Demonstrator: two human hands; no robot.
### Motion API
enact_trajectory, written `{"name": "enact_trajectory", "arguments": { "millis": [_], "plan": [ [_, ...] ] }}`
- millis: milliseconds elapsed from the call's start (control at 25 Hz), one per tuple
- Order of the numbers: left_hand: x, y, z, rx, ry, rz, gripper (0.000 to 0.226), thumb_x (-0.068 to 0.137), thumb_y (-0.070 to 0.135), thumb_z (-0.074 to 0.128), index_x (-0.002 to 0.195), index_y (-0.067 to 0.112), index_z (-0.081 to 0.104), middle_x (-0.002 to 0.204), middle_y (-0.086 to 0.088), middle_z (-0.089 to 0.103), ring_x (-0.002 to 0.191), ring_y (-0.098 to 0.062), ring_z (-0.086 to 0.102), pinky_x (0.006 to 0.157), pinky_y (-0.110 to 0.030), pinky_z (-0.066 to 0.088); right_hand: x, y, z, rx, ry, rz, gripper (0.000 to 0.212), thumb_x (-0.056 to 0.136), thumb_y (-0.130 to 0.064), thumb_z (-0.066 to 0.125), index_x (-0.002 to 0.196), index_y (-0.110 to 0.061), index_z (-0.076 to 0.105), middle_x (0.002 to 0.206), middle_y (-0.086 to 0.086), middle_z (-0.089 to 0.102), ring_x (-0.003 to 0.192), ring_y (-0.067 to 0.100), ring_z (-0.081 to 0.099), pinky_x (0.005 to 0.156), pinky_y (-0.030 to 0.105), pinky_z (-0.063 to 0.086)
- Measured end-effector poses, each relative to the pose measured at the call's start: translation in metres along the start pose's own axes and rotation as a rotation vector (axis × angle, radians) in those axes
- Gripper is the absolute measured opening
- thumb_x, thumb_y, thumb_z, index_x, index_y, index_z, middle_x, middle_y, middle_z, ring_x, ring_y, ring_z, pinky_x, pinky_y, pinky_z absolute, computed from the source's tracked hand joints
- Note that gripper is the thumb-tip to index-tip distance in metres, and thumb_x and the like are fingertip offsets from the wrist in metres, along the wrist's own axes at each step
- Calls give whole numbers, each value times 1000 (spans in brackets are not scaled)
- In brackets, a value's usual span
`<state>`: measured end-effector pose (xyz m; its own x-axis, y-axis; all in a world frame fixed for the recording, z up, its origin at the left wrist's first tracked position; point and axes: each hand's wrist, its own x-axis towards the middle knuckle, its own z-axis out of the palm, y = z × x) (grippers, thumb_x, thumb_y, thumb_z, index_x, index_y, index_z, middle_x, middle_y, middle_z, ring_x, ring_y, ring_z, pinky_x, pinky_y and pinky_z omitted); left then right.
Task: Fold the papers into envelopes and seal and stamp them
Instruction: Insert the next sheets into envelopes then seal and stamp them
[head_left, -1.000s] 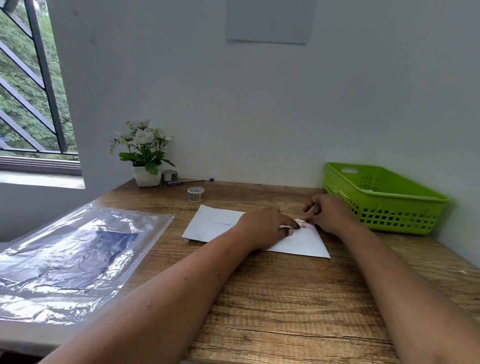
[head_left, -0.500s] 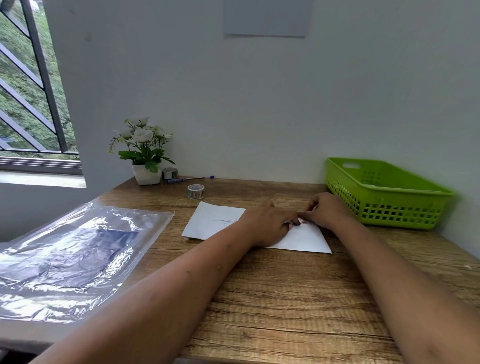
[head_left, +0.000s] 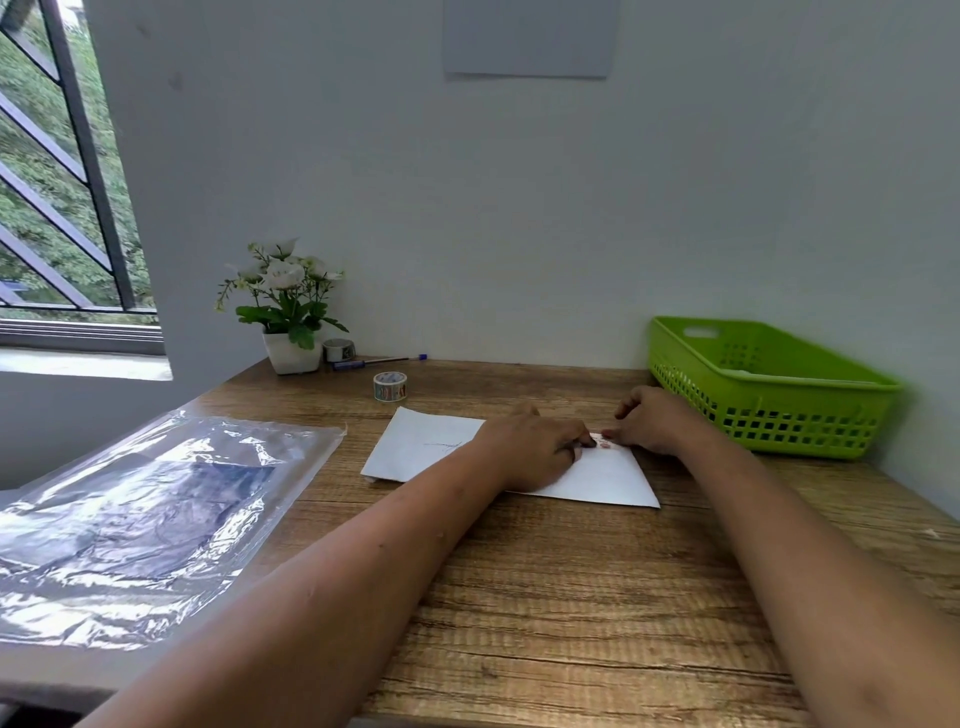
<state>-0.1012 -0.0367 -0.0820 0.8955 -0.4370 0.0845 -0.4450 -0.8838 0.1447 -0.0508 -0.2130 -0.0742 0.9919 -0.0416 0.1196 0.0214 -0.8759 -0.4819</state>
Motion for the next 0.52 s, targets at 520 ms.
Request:
{"name": "enact_trajectory", "arguments": {
  "millis": [520],
  "plan": [
    [15, -3, 5, 39, -53, -36, 46, 99, 40, 26, 145, 39, 28, 141, -6, 48, 134, -25, 28, 104, -47, 34, -12, -9, -6, 2, -172, -4, 63, 75, -42, 75, 125, -14, 50, 119, 7, 54, 92, 18, 50, 67, 23, 39]
  ]
}}
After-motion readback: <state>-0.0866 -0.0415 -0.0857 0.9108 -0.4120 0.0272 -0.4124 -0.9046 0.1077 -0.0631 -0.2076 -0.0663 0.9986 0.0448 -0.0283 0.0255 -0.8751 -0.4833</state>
